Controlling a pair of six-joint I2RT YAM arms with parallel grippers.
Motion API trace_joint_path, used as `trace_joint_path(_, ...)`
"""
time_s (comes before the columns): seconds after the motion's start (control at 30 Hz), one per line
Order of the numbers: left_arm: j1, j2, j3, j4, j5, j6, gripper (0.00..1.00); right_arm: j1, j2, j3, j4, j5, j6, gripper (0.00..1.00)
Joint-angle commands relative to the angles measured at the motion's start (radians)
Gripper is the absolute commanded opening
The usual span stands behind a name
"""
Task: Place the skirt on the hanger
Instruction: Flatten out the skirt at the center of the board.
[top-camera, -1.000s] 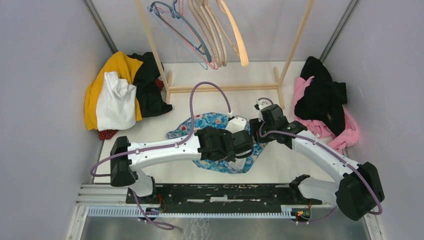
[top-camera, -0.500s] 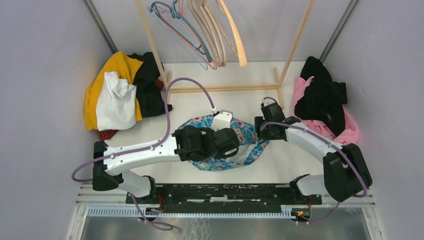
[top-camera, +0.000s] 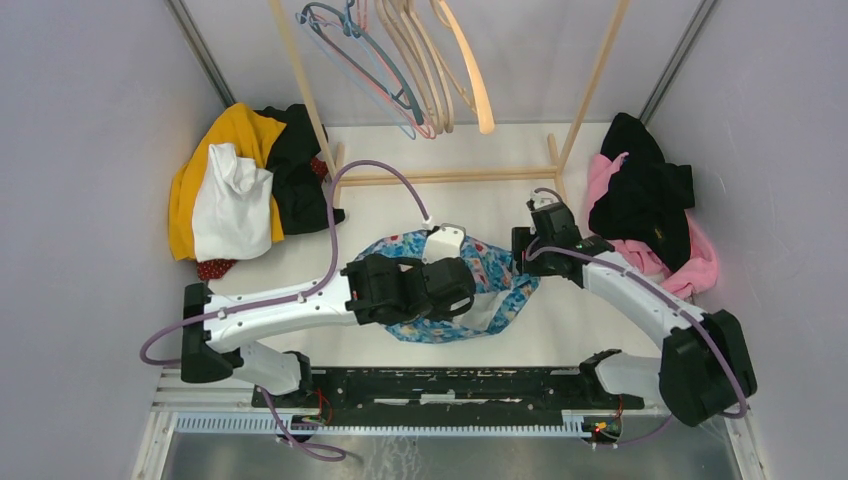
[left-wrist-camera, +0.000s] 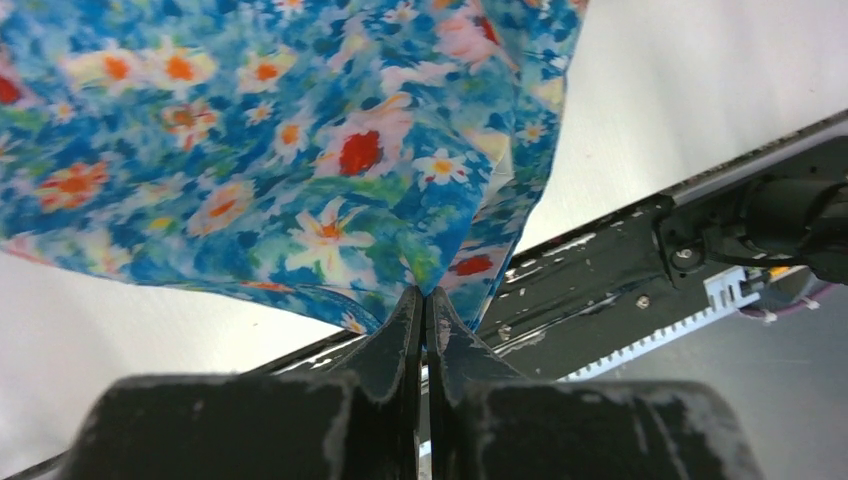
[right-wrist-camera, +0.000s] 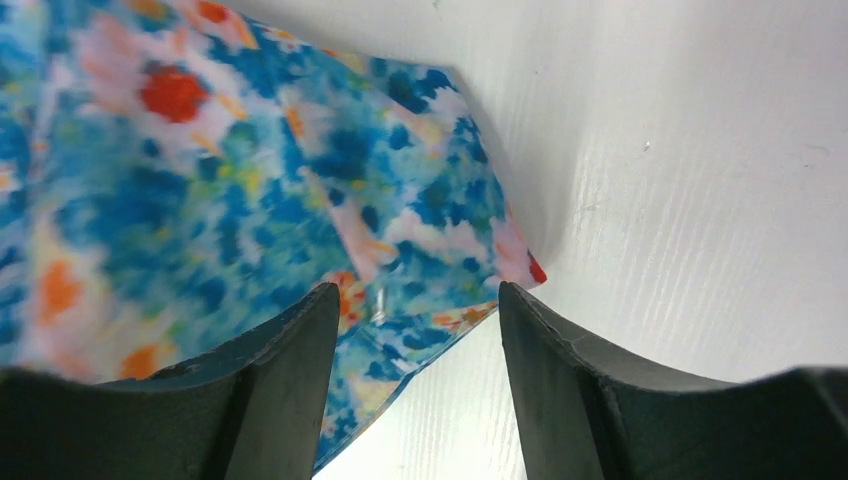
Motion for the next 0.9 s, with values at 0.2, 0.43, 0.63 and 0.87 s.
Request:
trace_joint_path(0.2,-0.009,0.167,0.067,0.267,0.159,0.116,0.08,-0.002,-0.195,0.065,-0.122,-0.059,-0.019,0.64)
trace_joint_path(0.43,-0.014,0.185,0.028,0.28,0.169,0.093,0.1,-0.003,-0.199,0.029,-0.129,-0.213,-0.006,0.57)
trace_joint_path(0.63,-0.017,0.015,-0.069,0.313,0.09,0.041,0.1,0.001,-0.227,-0.082,0.014,-0.354,0.068,0.62)
trace_joint_path(0.87,-0.016,-0.095,-0.064,0.29,0.031,0.032,0.1,0.01,-0.249,-0.127,0.055,-0.282,0.144,0.66)
